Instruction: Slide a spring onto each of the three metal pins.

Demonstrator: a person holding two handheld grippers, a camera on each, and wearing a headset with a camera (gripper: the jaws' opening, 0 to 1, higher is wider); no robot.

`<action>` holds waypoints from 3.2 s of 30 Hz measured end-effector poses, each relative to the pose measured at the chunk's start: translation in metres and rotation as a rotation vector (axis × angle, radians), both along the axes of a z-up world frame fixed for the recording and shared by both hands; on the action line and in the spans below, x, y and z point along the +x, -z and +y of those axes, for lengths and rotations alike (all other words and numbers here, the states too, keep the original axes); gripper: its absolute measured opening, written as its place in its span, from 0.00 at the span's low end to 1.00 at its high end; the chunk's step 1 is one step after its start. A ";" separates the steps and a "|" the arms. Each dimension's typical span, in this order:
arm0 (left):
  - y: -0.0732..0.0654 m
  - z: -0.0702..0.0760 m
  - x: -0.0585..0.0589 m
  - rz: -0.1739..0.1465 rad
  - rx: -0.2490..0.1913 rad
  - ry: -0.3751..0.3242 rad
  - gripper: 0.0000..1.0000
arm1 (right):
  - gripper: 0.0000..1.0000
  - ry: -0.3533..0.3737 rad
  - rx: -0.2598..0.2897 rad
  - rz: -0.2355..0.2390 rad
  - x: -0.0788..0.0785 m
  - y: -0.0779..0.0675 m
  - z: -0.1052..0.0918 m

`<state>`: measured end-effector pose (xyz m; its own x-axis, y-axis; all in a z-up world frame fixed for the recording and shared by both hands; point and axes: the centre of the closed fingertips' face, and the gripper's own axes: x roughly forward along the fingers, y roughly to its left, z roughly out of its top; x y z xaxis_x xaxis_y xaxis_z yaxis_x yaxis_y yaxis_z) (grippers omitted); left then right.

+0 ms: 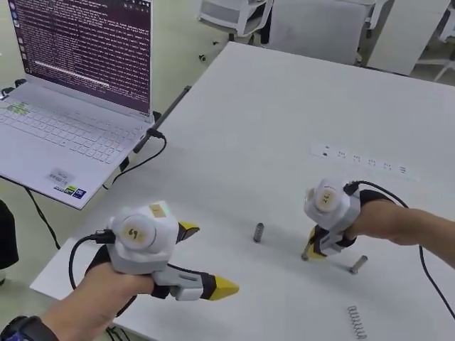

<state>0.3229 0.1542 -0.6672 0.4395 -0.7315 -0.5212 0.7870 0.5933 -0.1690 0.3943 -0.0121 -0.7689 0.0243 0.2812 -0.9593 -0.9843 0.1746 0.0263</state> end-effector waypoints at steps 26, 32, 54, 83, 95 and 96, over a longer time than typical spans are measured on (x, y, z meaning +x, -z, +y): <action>-0.003 -0.002 0.000 -0.003 0.000 0.004 0.78 | 0.23 0.020 0.023 -0.015 0.000 -0.020 -0.009; -0.004 -0.003 0.000 -0.005 0.001 0.008 0.78 | 0.24 0.047 0.059 -0.024 0.001 -0.029 -0.009; -0.007 -0.006 0.002 -0.009 -0.003 0.008 0.78 | 0.29 0.251 0.289 -0.065 0.003 -0.062 -0.007; -0.013 -0.003 0.006 -0.019 -0.007 0.001 0.79 | 0.51 0.444 0.471 -0.100 -0.019 -0.081 -0.024; -0.013 -0.004 0.007 -0.018 -0.011 0.001 0.79 | 0.61 0.514 0.509 -0.115 -0.035 -0.090 -0.043; -0.014 -0.005 0.007 -0.019 -0.010 0.001 0.79 | 0.62 0.519 0.514 -0.121 -0.037 -0.092 -0.045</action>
